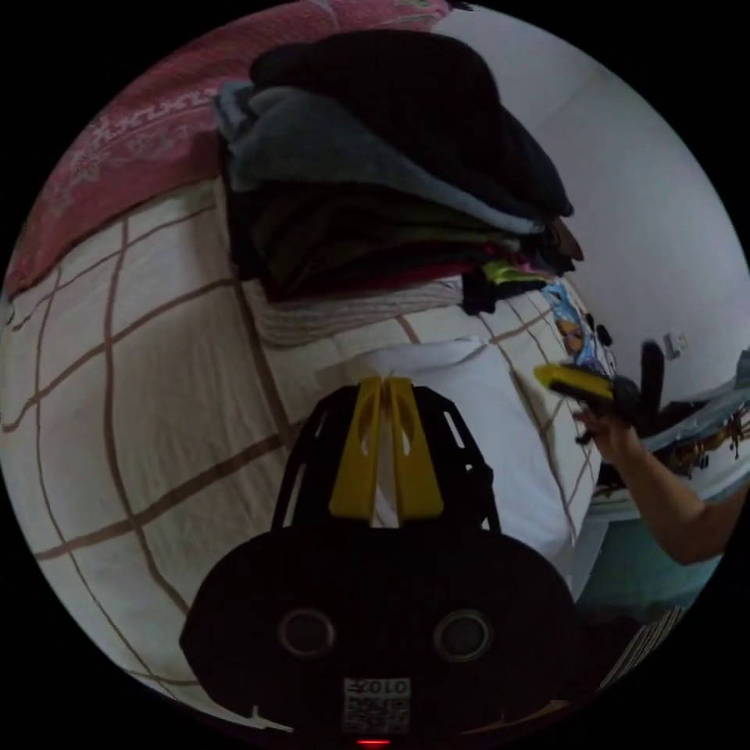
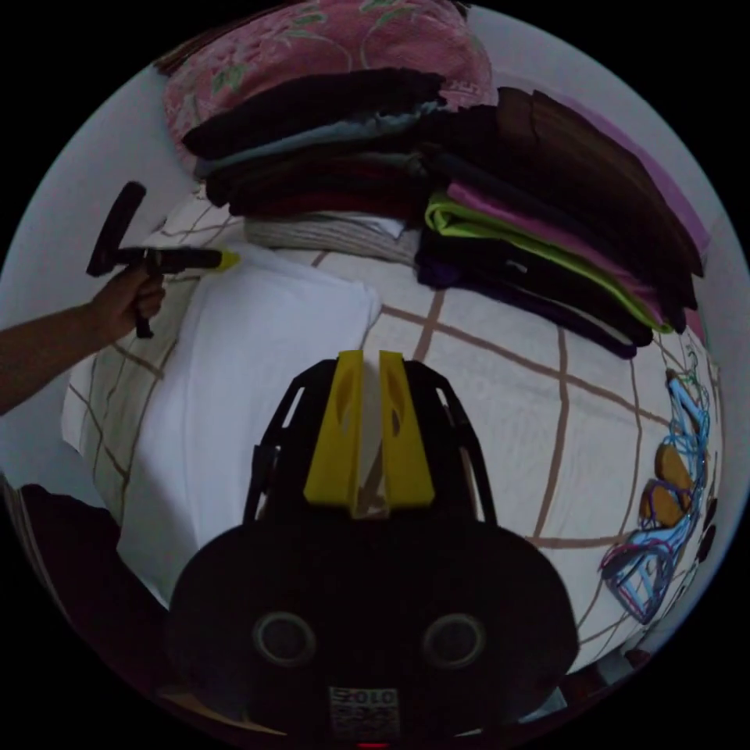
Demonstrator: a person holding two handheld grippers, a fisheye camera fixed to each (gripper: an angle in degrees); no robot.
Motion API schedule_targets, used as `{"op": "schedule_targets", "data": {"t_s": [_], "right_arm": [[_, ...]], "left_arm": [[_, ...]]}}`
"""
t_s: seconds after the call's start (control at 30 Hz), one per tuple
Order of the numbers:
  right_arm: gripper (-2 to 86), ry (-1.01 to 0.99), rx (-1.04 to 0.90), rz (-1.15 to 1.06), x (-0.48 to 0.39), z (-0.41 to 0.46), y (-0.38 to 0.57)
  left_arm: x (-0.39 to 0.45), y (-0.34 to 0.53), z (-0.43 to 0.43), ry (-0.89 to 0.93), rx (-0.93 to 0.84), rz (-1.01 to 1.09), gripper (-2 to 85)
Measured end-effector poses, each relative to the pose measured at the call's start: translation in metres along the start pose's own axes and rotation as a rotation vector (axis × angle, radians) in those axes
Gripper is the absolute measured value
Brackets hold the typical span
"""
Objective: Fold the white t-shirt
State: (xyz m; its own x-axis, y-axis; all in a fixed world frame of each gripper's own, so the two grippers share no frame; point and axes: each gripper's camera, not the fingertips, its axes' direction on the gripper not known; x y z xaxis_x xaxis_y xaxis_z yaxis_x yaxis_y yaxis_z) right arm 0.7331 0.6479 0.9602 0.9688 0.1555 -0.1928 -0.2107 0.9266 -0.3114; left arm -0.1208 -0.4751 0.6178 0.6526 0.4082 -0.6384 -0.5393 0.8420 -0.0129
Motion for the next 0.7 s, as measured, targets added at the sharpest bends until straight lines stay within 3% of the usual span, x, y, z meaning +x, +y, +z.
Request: {"op": "schedule_targets", "data": {"t_s": [0.2,0.43,0.7], "right_arm": [[5.2,-0.094,0.0,-0.014,0.016,0.014,-0.046],[4.6,-0.143,-0.179,-0.165,0.004,0.047,-0.041],[3.1,-0.157,-0.068,-0.202,-0.006,0.012,-0.025]], "left_arm": [[0.002,0.003,0.003,-0.02,-0.021,0.013,0.3],[0.019,0.016,0.005,-0.067,0.002,0.081,0.2],[0.031,0.033,0.01,-0.117,0.001,0.13,0.2]]}}
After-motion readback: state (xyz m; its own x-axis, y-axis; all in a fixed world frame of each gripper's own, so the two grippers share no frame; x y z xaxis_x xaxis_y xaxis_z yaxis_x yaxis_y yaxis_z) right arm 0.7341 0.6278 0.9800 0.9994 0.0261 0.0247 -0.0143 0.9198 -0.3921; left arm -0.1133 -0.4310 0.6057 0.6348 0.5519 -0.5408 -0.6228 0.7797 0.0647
